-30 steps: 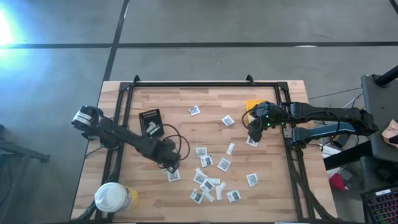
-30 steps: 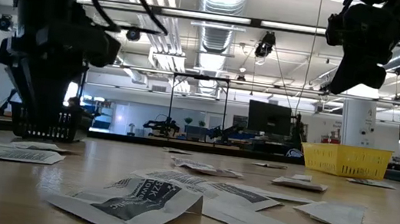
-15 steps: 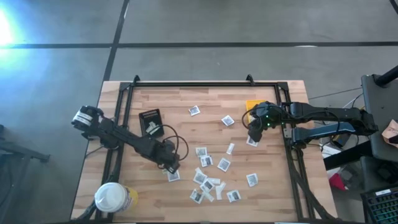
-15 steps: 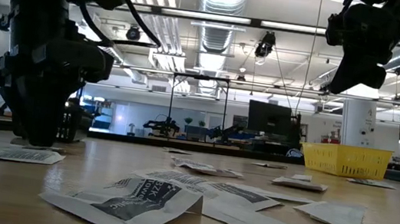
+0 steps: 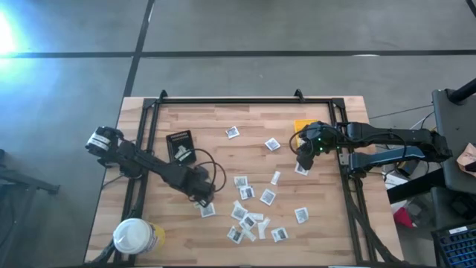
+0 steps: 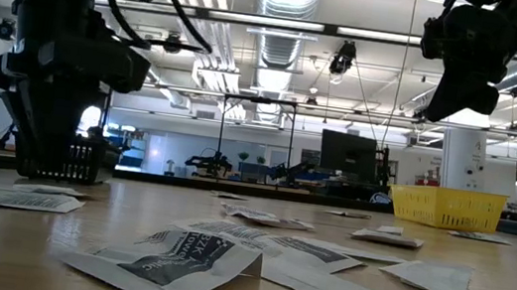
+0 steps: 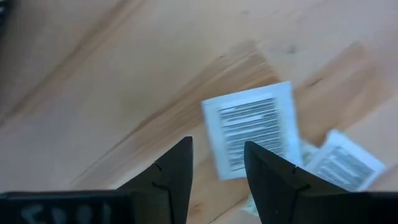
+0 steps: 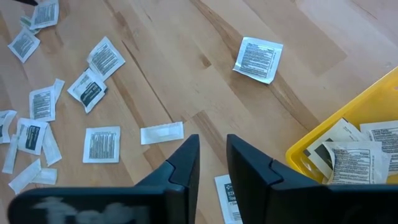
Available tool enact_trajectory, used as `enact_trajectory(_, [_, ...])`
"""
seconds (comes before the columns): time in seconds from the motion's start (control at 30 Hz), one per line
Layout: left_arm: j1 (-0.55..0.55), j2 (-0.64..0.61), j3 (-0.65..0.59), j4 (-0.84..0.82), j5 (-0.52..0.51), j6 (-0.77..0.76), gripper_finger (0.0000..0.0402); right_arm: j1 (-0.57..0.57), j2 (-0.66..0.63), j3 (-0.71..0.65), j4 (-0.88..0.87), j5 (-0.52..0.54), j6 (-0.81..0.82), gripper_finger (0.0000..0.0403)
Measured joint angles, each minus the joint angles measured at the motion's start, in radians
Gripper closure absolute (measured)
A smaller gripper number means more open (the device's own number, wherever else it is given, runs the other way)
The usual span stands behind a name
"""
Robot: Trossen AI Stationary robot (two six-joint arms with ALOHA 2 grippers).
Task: Pick & Place First Aid Supplies
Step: Put the black pad into the yellow bin
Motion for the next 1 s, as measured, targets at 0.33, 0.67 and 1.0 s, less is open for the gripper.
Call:
enact_trajectory(0.33, [0.0, 0.003, -0.005, 0.024, 0.031, -0.022, 0.0255, 0.0, 0.0, 0.0, 0.0, 0.0, 0.0, 0.0336])
enact_trajectory(0.67, [-0.002, 0.002, -0.092, 0.142, 0.055, -0.069, 0.0255, 0.0, 0.0, 0.0, 0.0, 0.0, 0.0, 0.0334])
enact_trajectory(1.0, [-0.002, 0.0, -0.094, 0.152, 0.069, -0.049, 0.0255, 0.0, 0.0, 0.0, 0.01, 0.001, 0.0, 0.0327])
